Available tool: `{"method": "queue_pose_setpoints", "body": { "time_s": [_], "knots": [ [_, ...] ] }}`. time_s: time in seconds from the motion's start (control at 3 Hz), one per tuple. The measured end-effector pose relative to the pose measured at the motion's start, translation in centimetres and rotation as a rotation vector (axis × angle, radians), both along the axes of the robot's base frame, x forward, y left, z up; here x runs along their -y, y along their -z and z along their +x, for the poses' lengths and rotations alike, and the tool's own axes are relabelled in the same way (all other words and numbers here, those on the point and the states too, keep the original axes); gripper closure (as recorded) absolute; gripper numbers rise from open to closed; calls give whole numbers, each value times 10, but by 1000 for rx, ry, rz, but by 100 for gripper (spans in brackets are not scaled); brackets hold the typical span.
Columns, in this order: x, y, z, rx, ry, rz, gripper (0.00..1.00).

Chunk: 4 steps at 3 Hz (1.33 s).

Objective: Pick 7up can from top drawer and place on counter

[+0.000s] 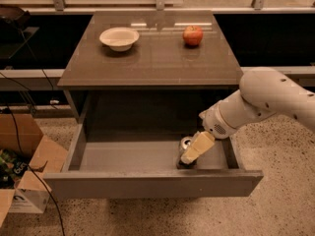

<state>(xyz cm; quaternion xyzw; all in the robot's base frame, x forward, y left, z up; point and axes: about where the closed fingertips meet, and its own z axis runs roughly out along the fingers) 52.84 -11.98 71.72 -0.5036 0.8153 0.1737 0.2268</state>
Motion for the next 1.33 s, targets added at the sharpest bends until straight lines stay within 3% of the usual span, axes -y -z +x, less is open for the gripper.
{"method": "queue_pose_setpoints", "body": {
  "time_s": [0.33,0.67,1.33],
  "knots": [
    [3,21,11,-31,17,1,0],
    [2,37,15,-66,30,9,17],
    [1,52,7,-105,30,-23,64]
  ]
}}
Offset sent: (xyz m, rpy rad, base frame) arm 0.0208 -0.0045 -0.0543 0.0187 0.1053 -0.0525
